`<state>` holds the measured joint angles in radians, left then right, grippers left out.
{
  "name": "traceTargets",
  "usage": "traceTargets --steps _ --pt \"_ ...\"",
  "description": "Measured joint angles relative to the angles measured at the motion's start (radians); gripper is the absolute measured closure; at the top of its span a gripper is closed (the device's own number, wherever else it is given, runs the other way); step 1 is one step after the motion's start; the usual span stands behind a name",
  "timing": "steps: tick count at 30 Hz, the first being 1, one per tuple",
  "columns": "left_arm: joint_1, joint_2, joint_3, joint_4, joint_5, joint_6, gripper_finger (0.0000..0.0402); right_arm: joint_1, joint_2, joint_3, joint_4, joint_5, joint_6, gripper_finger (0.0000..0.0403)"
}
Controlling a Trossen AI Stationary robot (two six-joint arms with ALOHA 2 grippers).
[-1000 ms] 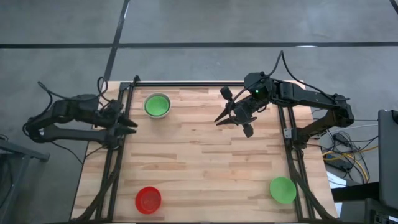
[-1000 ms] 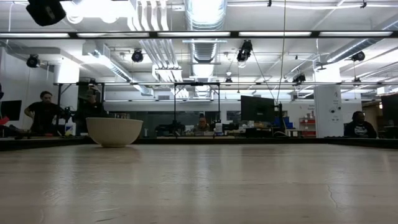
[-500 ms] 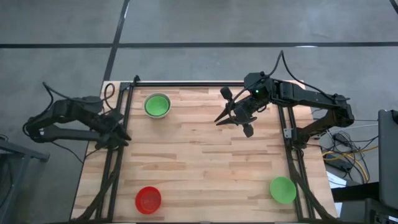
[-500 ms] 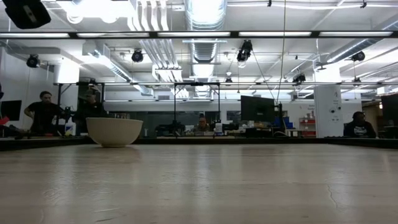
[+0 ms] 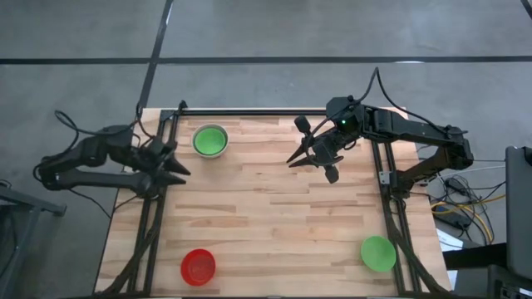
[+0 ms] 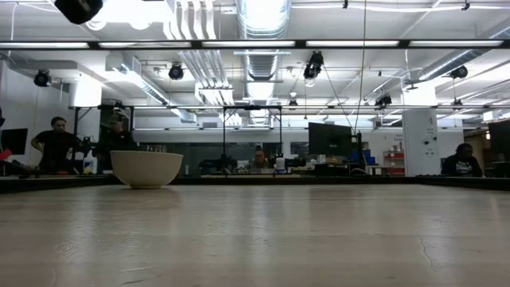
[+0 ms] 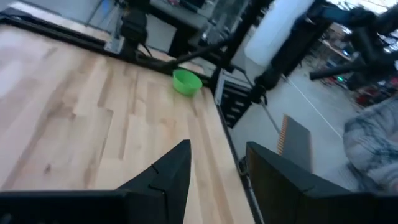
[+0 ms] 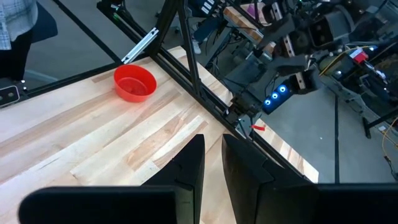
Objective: Nest bowls inside each other
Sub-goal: Stack the red bowl on the stacked green bowl
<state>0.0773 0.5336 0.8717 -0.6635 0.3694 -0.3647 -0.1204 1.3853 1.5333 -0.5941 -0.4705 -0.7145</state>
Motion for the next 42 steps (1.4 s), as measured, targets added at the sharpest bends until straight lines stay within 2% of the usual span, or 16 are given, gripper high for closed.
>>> traceTargets --steps 11,19,22,25,36,39,42 --pt "-0.117 0.014 -0.107 0.239 -0.029 -0.040 0.0243 0.000 0.000 0.000 0.000 0.000 0.000 0.0351" --pt "-0.237 -0.001 -0.108 0.273 -0.040 -0.080 0.0243 0.000 0.000 0.000 0.000 0.000 0.000 0.0351" --pt "-0.264 -0.007 -0.108 0.295 -0.075 -0.073 0.0243 0.000 0.000 0.000 0.000 0.000 0.000 0.0351" --pt "-0.276 -0.010 -0.108 0.289 -0.122 -0.064 0.0243 0.000 0.000 0.000 0.000 0.000 0.000 0.0351" --pt "-0.277 -0.021 -0.108 0.205 -0.135 -0.015 0.0243 0.000 0.000 0.000 0.000 0.000 0.000 0.0351" --pt "-0.277 -0.024 -0.108 0.209 -0.124 0.099 0.0243 0.000 0.000 0.000 0.000 0.000 0.000 0.0351" --pt "-0.277 -0.024 -0.108 0.206 -0.050 0.263 0.0243 0.000 0.000 0.000 0.000 0.000 0.000 0.0351"
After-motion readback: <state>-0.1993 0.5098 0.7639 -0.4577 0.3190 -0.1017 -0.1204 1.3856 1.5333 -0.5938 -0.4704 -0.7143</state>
